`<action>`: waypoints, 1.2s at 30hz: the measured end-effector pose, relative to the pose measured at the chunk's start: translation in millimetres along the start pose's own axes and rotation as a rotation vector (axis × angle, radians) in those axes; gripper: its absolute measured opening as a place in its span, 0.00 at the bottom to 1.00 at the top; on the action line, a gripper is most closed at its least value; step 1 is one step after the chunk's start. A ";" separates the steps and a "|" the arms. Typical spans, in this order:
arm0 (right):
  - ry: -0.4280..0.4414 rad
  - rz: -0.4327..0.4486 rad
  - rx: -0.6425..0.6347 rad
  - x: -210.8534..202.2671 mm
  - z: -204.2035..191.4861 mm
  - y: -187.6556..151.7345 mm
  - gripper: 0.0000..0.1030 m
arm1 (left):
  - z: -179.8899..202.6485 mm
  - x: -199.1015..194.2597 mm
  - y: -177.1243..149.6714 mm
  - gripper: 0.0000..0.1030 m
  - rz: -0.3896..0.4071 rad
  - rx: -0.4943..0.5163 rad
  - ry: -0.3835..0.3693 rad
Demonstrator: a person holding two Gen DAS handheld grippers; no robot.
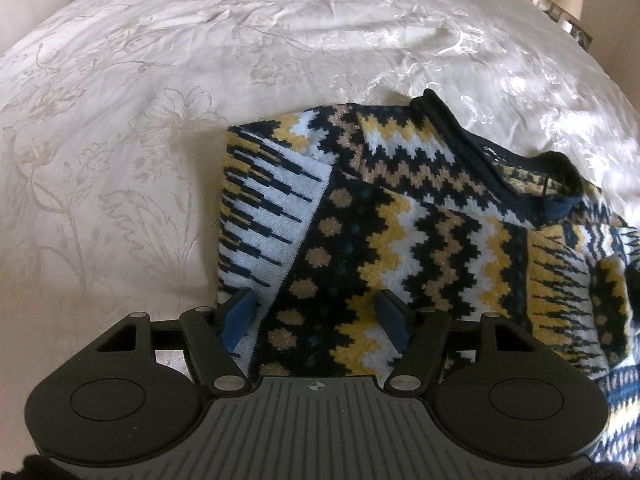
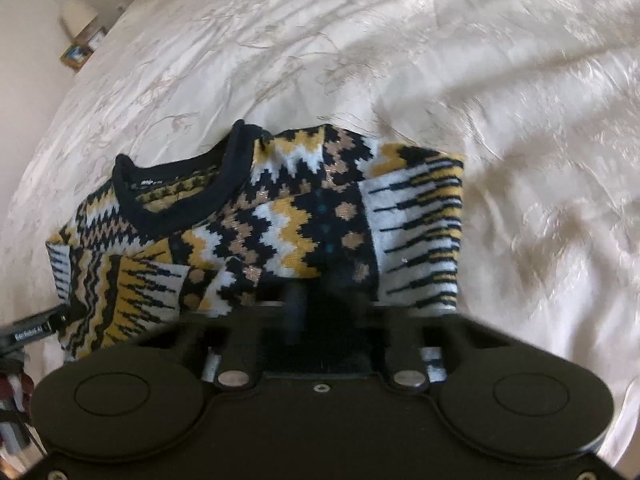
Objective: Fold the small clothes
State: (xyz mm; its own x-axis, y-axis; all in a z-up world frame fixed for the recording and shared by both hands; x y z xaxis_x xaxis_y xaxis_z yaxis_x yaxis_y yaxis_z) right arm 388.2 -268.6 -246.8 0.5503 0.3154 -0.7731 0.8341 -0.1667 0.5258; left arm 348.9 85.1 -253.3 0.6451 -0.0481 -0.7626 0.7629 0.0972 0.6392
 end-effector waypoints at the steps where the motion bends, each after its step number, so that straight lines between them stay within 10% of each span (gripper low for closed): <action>1: 0.016 0.010 0.008 -2.8 -1.8 1.9 0.15 | -0.4 -0.7 0.1 0.63 0.002 -0.001 -0.002; 10: 0.075 0.292 -0.172 -74.6 -42.0 66.4 0.13 | 15.4 -39.2 32.7 0.63 0.128 -0.021 -0.015; 19: -0.092 0.079 -0.123 -11.8 22.0 31.4 0.22 | 26.9 -7.0 10.1 0.63 -0.006 0.046 -0.016; 26: -0.139 0.072 -0.117 -6.3 36.0 11.8 0.29 | 22.4 0.4 0.9 0.66 -0.018 0.111 -0.045; 33: -0.128 0.086 -0.145 -11.1 19.2 14.5 0.74 | 34.0 -19.0 4.0 0.78 -0.007 0.104 -0.069; 36: -0.120 0.110 -0.157 -24.6 11.2 13.5 0.74 | 34.3 -36.4 -0.2 0.78 -0.002 0.065 -0.063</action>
State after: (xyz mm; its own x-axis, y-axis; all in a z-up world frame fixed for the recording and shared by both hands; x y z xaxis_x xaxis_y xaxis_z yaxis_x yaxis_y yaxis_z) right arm 386.4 -289.0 -224.6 0.6460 0.1884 -0.7397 0.7580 -0.0438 0.6508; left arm 326.7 52.8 -222.3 0.6438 -0.1111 -0.7571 0.7638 0.0325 0.6446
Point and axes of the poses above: each gripper's, at about its wrist camera, not at the fingertips, and x roughly the way its jaws point, z to its right, y to its top, the point moved 7 cm from there along x, roughly the way its jaws point, and after that the axes turned 12 degrees about z, right-handed, at the moved point
